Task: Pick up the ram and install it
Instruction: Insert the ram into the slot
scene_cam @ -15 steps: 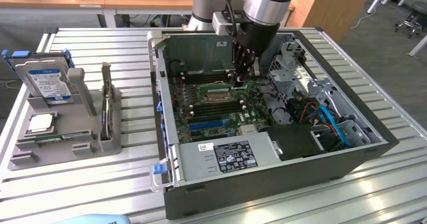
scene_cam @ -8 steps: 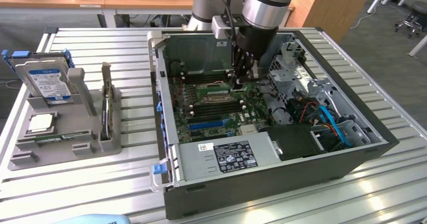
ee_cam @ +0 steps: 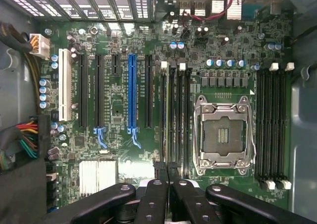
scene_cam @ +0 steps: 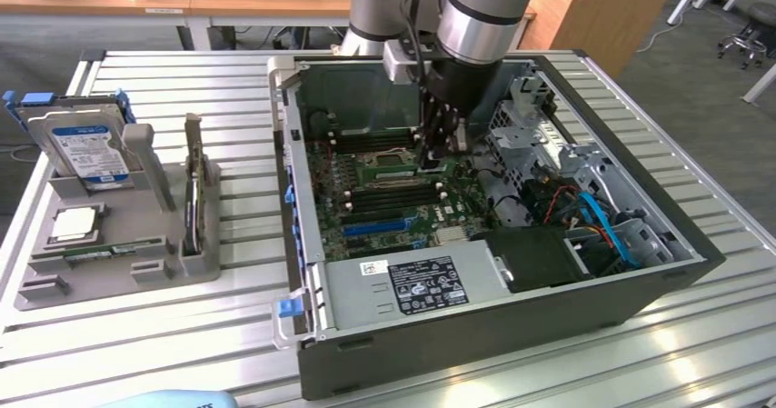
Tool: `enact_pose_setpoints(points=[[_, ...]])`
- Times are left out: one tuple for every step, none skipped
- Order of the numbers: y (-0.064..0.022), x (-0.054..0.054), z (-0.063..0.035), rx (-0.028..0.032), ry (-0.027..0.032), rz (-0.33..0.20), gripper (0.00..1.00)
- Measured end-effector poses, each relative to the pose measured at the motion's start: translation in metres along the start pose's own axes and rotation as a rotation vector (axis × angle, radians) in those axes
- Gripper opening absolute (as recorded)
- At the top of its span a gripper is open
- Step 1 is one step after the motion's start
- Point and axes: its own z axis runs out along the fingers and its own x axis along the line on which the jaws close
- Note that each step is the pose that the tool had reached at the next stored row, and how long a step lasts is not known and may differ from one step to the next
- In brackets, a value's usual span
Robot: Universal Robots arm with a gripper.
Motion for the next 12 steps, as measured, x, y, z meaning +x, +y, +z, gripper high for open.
enact_pose_setpoints(points=[[-0.0001,0.0,0.0012,0.0003,0.0,0.0,0.12],[-0.0001,0.0,0.0019,0.0004,0.0,0.0,0.12],[-0.0001,0.0,0.0019,0.0004,0.0002,0.0,0.12],[-0.0001,0.0,0.0021,0.0003,0.0003,0.0,0.12],[-0.0001,0.0,0.003,0.0005,-0.0001,0.0,0.12],[-0.0002,0.0,0.0042,0.0005,-0.0001,0.0,0.12],[-0.0002,0.0,0.0056,0.0005,-0.0001,0.0,0.12],[-0.0003,0.0,0.0069,0.0004,0.0,0.0,0.12],[-0.0003,0.0,0.0083,0.0005,0.0,0.0,0.12],[-0.0004,0.0,0.0096,0.0005,0.0,0.0,0.12],[-0.0005,0.0,0.011,0.0005,-0.0001,0.0,0.12],[-0.0005,0.0,0.0123,0.0005,0.0,0.0,0.12]])
